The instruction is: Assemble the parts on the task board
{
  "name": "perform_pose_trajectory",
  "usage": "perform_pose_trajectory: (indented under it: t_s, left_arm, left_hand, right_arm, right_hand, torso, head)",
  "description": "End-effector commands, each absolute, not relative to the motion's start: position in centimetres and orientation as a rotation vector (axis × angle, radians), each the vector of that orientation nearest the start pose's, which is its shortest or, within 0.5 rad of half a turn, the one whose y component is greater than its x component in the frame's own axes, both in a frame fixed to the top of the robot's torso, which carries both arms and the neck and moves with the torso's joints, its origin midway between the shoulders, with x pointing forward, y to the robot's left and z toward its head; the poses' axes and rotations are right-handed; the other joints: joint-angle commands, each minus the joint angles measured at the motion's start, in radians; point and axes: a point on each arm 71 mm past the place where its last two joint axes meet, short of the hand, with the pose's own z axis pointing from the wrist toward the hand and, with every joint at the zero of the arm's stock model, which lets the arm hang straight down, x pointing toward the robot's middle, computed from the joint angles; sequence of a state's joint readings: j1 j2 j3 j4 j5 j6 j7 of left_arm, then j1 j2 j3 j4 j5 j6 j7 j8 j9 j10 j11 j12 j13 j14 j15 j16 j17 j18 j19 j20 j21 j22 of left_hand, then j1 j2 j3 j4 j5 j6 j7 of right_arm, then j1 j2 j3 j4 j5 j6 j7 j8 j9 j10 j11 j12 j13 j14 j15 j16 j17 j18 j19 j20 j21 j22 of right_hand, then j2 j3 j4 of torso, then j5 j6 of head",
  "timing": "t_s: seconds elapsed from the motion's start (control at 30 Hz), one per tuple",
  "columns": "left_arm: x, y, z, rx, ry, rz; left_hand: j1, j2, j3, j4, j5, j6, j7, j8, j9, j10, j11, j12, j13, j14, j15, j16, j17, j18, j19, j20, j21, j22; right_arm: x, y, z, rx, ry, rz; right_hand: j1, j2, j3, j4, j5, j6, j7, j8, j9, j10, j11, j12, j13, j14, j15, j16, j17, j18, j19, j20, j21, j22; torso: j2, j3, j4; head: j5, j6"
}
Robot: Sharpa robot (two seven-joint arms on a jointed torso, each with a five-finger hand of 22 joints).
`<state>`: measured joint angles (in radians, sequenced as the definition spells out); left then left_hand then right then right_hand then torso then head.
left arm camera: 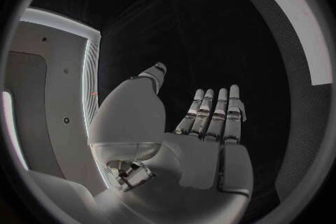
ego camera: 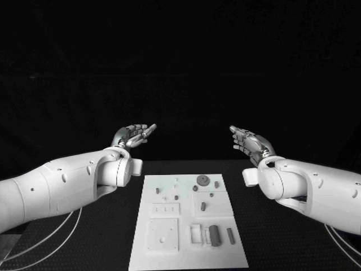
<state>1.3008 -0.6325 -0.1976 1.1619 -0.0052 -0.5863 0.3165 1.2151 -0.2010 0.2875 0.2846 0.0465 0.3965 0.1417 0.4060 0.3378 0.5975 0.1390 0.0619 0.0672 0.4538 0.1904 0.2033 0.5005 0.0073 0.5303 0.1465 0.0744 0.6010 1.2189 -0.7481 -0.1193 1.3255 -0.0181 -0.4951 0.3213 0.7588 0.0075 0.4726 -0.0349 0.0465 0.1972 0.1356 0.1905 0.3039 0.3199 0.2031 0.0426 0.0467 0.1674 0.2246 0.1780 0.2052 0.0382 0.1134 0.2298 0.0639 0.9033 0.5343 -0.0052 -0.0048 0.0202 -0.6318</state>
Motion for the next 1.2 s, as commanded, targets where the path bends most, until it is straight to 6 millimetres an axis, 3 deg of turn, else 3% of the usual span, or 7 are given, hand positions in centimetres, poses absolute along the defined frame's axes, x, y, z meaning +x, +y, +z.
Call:
perform_pose_trajectory:
  t_s: [0.03, 0.3, 0.43, 0.47, 0.67, 0.97, 1.2]
  left_arm:
    - [56.5, 23.1, -19.8, -1.137, 1.471, -1.064]
    - [57.6, 23.7, -18.9, -1.123, 1.492, -1.038]
    - [57.6, 23.7, -18.9, -1.123, 1.492, -1.038]
    - [57.3, 23.9, -18.9, -1.116, 1.494, -1.052]
    - [56.7, 24.2, -18.9, -1.123, 1.498, -1.061]
    - [55.2, 22.8, -18.4, -1.087, 1.552, -1.178]
    - [54.1, 22.7, -17.6, -1.066, 1.585, -1.248]
  left_hand:
    - [0.019, -0.003, 0.005, 0.006, 0.006, 0.009, 0.003, 0.008, 0.006, 0.011, 0.002, 0.004, 0.001, 0.008, 0.002, 0.007, 0.008, -0.007, 0.011, 0.0, 0.005, 0.01]
    - [0.019, -0.002, 0.006, 0.006, 0.006, 0.009, 0.005, 0.009, 0.008, 0.014, 0.002, 0.005, 0.002, 0.01, 0.003, 0.009, 0.01, -0.007, 0.012, 0.0, 0.007, 0.012]
    - [0.022, 0.005, 0.002, 0.005, 0.006, 0.013, 0.013, 0.014, 0.013, 0.038, 0.006, 0.01, 0.005, 0.021, 0.003, 0.02, 0.016, -0.007, 0.019, -0.004, 0.01, 0.016]
    - [0.027, 0.01, -0.003, 0.004, 0.006, 0.012, 0.016, 0.015, 0.015, 0.042, 0.009, 0.01, 0.006, 0.028, 0.006, 0.026, 0.019, -0.007, 0.025, -0.008, 0.014, 0.019]
    - [0.049, 0.03, -0.032, 0.004, 0.005, 0.018, 0.019, 0.019, 0.022, 0.057, 0.011, 0.011, 0.006, 0.049, 0.013, 0.042, 0.025, -0.007, 0.04, -0.016, 0.018, 0.025]
    - [0.085, 0.075, -0.105, 0.004, 0.005, 0.041, 0.039, 0.023, 0.028, 0.09, 0.033, 0.015, 0.008, 0.106, 0.03, 0.068, 0.029, -0.001, 0.088, -0.029, 0.03, 0.029]
    - [0.135, 0.11, -0.177, 0.005, 0.007, 0.094, 0.065, 0.027, 0.03, 0.16, 0.057, 0.034, 0.015, 0.192, 0.036, 0.097, 0.027, 0.032, 0.139, -0.025, 0.036, 0.024]
  right_arm:
    - [52.8, -23.1, -21.4, 1.152, 1.638, 1.274]
    - [54.1, -24.4, -20.7, 1.117, 1.758, 1.253]
    - [54.3, -24.7, -20.5, 1.112, 1.777, 1.248]
    - [56.0, -25.5, -20.1, 0.809, 1.756, 1.072]
    - [56.8, -25.2, -20.0, 0.609, 1.791, 0.983]
    - [57.2, -24.6, -19.9, 0.287, 1.808, 0.809]
    - [57.3, -23.1, -19.8, 0.011, 1.801, 0.665]
  right_hand:
    - [0.016, 0.002, 0.007, -0.007, 0.003, 0.01, 0.078, 0.01, 0.01, 0.018, 0.002, 0.008, 0.003, 0.007, 0.01, 0.011, 0.01, 0.017, 0.003, 0.007, 0.005, 0.021]
    - [0.049, 0.007, 0.004, -0.058, 0.004, 0.037, 0.084, 0.041, 0.042, 0.092, 0.008, 0.022, 0.012, 0.049, 0.015, 0.057, 0.053, 0.021, 0.029, 0.009, 0.022, 0.106]
    - [0.095, -0.005, 0.022, -0.109, 0.004, 0.102, 0.096, 0.095, 0.1, 0.208, 0.019, 0.048, 0.027, 0.144, 0.031, 0.137, 0.122, 0.032, 0.086, 0.011, 0.051, 0.266]
    - [0.127, -0.007, 0.037, -0.135, 0.004, 0.131, 0.103, 0.117, 0.122, 0.262, 0.027, 0.061, 0.034, 0.186, 0.056, 0.169, 0.15, 0.04, 0.118, 0.008, 0.066, 0.351]
    - [0.211, -0.019, 0.075, -0.199, 0.004, 0.241, 0.106, 0.181, 0.164, 0.358, 0.037, 0.092, 0.044, 0.282, 0.059, 0.219, 0.177, 0.082, 0.243, -0.001, 0.11, 0.422]
    - [0.299, -0.045, 0.106, -0.256, 0.003, 0.384, 0.088, 0.222, 0.163, 0.55, 0.007, 0.153, 0.065, 0.512, -0.008, 0.309, 0.213, 0.172, 0.499, -0.013, 0.167, 0.392]
    - [0.362, -0.062, 0.085, -0.257, 0.006, 0.52, 0.071, 0.261, 0.18, 0.731, -0.057, 0.208, 0.104, 0.708, -0.093, 0.379, 0.263, 0.224, 0.687, -0.03, 0.245, 0.413]
  torso:
    - [0.0, -0.0001, -0.0001]
    - [0.0, -0.0001, -0.0001]
    - [0.0, -0.0001, -0.0001]
    - [0.0, -0.0017, -0.0009]
    - [0.003, 0.0008, -0.0043]
    - [0.031, 0.0042, 0.0042]
    - [0.053, 0.0084, 0.0147]
  head:
    - [0.0, 0.0]
    - [0.0, 0.0]
    - [0.0, 0.0]
    - [0.013, -0.043]
    - [0.021, -0.05]
    - [0.02, -0.076]
    - [0.017, -0.101]
